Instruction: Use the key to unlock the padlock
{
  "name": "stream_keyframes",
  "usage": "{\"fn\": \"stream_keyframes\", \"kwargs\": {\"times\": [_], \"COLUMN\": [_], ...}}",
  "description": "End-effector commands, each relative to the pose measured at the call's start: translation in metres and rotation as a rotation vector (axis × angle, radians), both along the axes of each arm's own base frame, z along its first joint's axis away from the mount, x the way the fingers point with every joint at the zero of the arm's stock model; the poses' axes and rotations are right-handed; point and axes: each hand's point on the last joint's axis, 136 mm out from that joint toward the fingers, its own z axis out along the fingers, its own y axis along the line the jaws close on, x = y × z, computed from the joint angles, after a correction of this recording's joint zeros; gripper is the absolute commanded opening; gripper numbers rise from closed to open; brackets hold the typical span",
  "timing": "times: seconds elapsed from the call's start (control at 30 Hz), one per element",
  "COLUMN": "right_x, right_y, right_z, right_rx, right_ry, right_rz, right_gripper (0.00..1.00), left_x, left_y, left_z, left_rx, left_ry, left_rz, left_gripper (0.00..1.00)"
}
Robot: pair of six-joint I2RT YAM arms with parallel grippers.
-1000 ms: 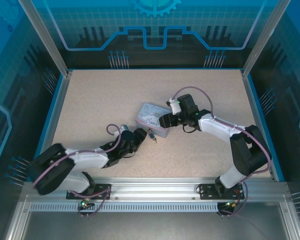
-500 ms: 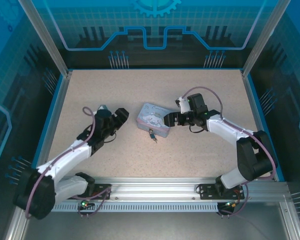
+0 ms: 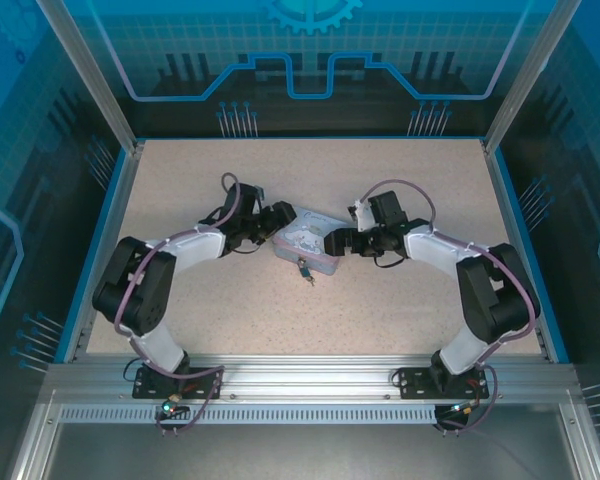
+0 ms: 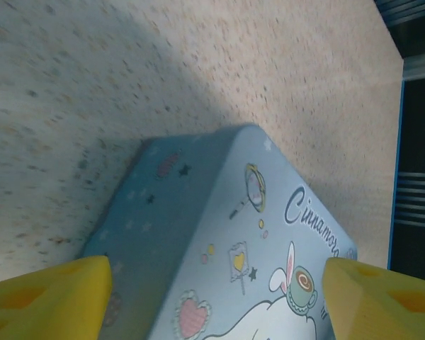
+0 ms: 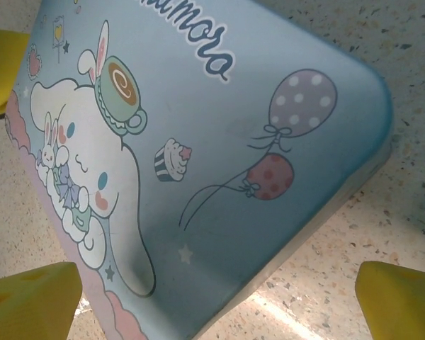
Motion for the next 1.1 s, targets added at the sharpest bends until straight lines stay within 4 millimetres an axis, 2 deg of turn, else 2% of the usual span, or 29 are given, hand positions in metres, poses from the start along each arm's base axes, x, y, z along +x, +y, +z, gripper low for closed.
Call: {"fn": "stream_keyframes", "kwargs": {"times": [0.0, 0.2, 0.33, 0.47, 0.6, 0.77, 0.83, 0.93, 1.0, 1.07], "right_x": [0.015, 0.033, 0.050, 0.070, 0.093, 0.110, 0.108, 0.090, 0.069, 0.043], "right_y": [0.011, 0.019, 0.027, 0.029, 0.007, -0.033, -0.048, -0.065, -0.067, -0.058], "right_z": [0.016, 0.020, 0.024, 0.022, 0.025, 0.051, 0.060, 0.074, 0.079, 0.079], "right_rx": [0.049, 0.041, 0.039, 0.024, -0.022, -0.078, -0.107, -0.108, -0.069, 0.037], "right_ry": [-0.024, -0.047, -0.064, -0.089, -0.142, -0.225, -0.245, -0.265, -0.259, -0.215], "right_rz": [0.023, 0.068, 0.104, 0.112, 0.048, -0.041, -0.074, -0.118, -0.127, -0.129], "right_gripper": [1.00, 0.98, 0.98, 0.98, 1.00, 1.00, 1.00, 1.00, 0.97, 0.87], "left_x": [-0.003, -0.017, -0.028, -0.037, -0.044, -0.049, -0.051, -0.052, -0.051, -0.048], "left_y": [-0.031, -0.035, -0.042, -0.041, -0.026, -0.003, 0.001, 0.001, -0.005, -0.016], "left_z": [0.016, 0.009, 0.014, 0.019, 0.028, 0.052, 0.063, 0.081, 0.090, 0.095], "left_rx": [-0.046, -0.073, -0.077, -0.069, -0.034, 0.044, 0.063, 0.061, 0.057, 0.054], "left_ry": [-0.037, -0.013, -0.023, -0.033, -0.064, -0.113, -0.138, -0.179, -0.196, -0.206], "left_rz": [-0.129, -0.110, -0.114, -0.081, -0.019, 0.021, 0.024, 0.009, -0.020, -0.055], "left_gripper": [0.74, 0.71, 0.71, 0.71, 0.73, 0.76, 0.76, 0.74, 0.72, 0.71]}}
